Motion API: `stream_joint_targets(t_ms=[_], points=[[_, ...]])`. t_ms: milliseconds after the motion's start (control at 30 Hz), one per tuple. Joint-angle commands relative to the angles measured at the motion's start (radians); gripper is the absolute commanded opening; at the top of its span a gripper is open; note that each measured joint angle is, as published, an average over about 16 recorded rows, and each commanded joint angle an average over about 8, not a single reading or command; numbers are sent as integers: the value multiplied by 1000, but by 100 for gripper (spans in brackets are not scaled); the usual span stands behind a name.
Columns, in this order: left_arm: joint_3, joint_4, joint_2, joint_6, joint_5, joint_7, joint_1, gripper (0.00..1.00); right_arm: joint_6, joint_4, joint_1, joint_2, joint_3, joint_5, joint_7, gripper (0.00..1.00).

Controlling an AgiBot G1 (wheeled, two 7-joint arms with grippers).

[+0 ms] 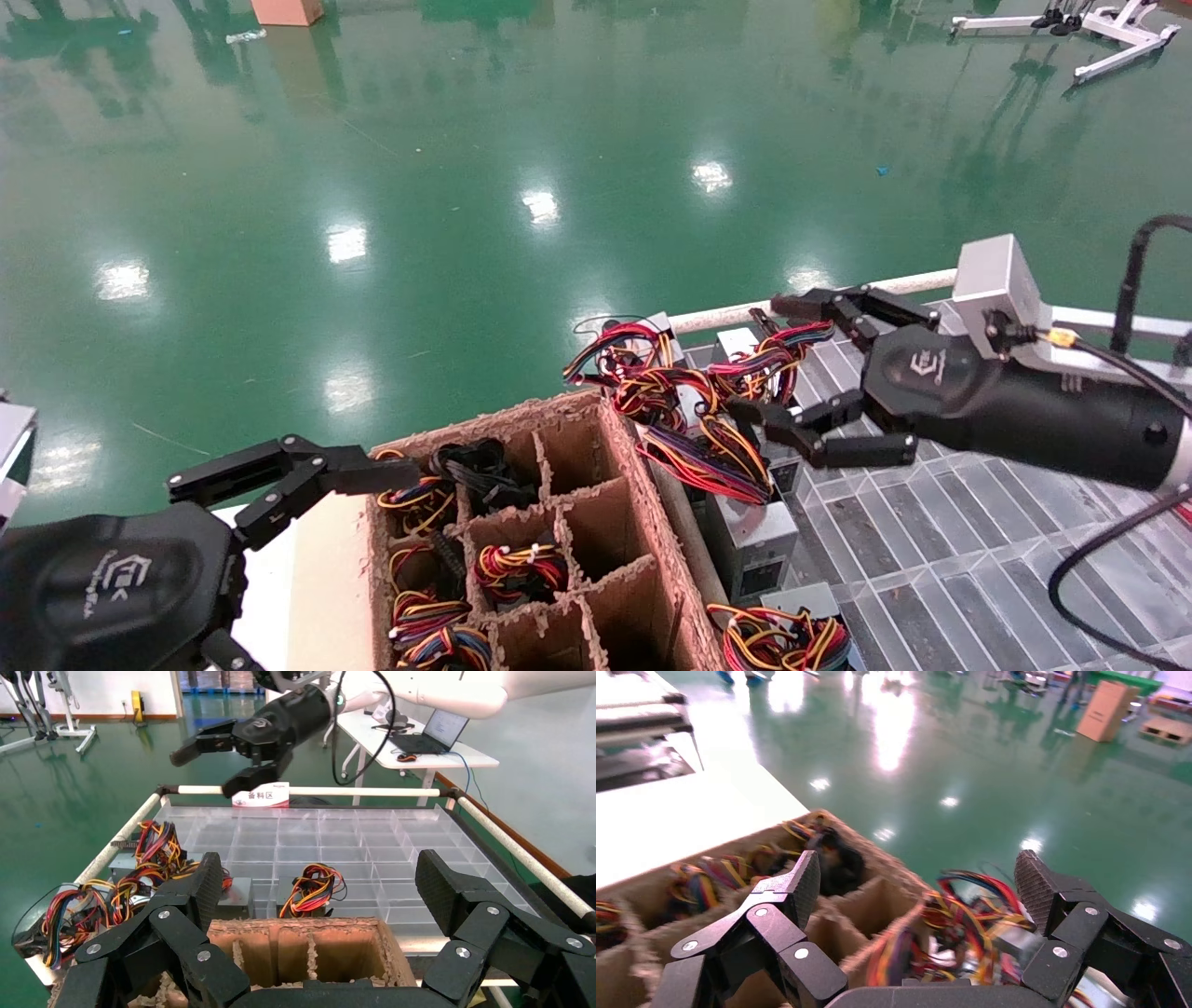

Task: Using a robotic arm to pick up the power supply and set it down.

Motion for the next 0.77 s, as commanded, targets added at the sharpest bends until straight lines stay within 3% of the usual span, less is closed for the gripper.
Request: stream_joint_targets(t_ms=[33,767], points=[[0,0,0,0,0,0,0,100,-6,43,-28,10,17,14,21,100],[0,0,0,0,0,0,0,100,-62,486,-316,116,186,157,239,100]])
